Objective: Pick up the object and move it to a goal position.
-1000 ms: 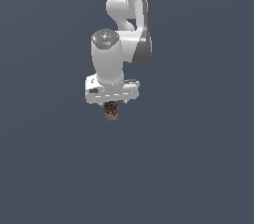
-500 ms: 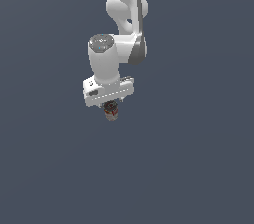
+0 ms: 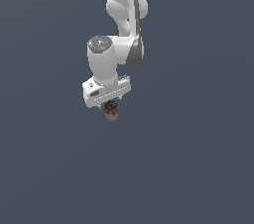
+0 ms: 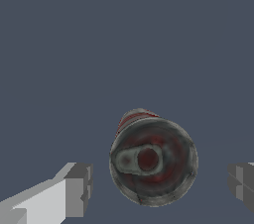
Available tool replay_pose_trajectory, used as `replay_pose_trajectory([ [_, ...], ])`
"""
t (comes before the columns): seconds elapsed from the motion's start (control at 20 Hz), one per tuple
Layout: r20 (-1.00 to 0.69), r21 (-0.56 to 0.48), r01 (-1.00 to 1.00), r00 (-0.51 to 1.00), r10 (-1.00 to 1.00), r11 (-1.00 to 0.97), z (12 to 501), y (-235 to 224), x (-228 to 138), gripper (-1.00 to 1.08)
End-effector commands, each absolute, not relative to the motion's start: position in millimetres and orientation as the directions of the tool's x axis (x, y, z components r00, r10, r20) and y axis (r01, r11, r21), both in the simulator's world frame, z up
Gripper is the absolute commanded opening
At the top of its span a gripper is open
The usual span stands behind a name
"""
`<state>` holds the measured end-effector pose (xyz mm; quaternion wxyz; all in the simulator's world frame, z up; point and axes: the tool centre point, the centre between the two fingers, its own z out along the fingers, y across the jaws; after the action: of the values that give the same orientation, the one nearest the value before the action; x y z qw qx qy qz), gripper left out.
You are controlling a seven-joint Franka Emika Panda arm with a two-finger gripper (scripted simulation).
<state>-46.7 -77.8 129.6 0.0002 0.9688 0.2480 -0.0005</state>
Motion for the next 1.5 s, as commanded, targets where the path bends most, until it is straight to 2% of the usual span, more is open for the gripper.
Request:
replay_pose_trajectory([
  [0.0,0.000,0.000,0.497,0.868,0.497,-0.868,128.2,-78.6,-48.3,1.00],
  [0.4,0.000,0.000,0.502,0.865,0.502,-0.865,124.7,-79.1,-49.0,1.00],
  [1.15,0.000,0.000,0.506,0.863,0.506,-0.863,77.4,-78.9,-49.4,1.00],
  [1.2,0.000,0.000,0.506,0.863,0.506,-0.863,77.4,-78.9,-49.4,-1.00],
  [1.45,0.000,0.000,0.506,0.863,0.506,-0.863,77.4,-78.9,-49.4,-1.00],
])
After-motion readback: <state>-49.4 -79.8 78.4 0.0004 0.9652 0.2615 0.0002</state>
